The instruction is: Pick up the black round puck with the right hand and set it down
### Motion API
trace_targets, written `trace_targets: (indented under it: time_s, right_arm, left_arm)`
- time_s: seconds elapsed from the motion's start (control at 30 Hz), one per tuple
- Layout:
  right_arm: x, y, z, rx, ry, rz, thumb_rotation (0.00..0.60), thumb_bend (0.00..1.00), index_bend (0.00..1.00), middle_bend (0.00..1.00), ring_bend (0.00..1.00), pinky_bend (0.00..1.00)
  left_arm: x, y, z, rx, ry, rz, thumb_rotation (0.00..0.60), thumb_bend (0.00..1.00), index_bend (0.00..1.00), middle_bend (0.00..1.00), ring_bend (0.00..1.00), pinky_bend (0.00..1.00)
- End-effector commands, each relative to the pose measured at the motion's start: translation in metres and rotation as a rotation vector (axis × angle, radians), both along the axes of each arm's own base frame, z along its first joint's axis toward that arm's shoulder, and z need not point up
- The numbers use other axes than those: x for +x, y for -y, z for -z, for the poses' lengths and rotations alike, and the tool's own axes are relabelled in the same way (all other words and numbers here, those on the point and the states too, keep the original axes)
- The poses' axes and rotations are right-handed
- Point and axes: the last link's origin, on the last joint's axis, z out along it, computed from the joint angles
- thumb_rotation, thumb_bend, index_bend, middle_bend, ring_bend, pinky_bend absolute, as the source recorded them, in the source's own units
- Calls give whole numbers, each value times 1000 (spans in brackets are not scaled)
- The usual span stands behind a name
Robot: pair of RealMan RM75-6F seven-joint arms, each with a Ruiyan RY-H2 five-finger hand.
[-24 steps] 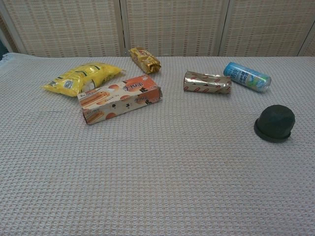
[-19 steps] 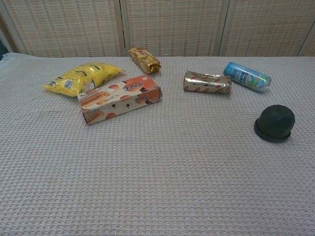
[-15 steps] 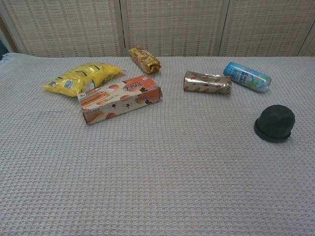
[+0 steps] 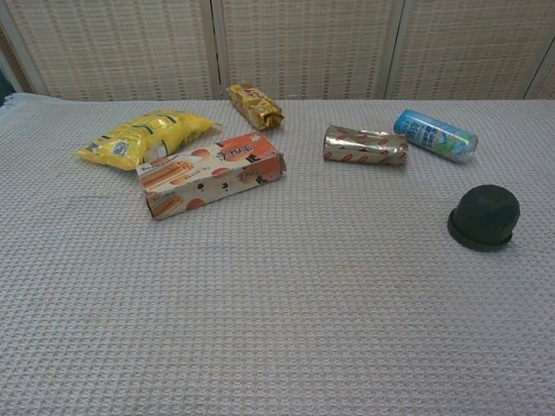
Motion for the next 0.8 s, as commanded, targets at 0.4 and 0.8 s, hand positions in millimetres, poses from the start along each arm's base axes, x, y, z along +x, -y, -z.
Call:
trace_targets:
  time_s: [0.4, 0.8]
  right_arm:
    - [26, 55, 24, 128, 57, -16, 600, 151, 0, 0, 0, 0]
    - [41, 96, 53, 254, 159, 48, 600, 151, 0, 0, 0, 0]
  left_arm:
    - [-4, -1, 2, 7, 23, 18, 600, 443, 165, 0, 17, 312]
    - [-7, 0, 2, -11, -11, -23, 600, 437, 171, 0, 0, 157]
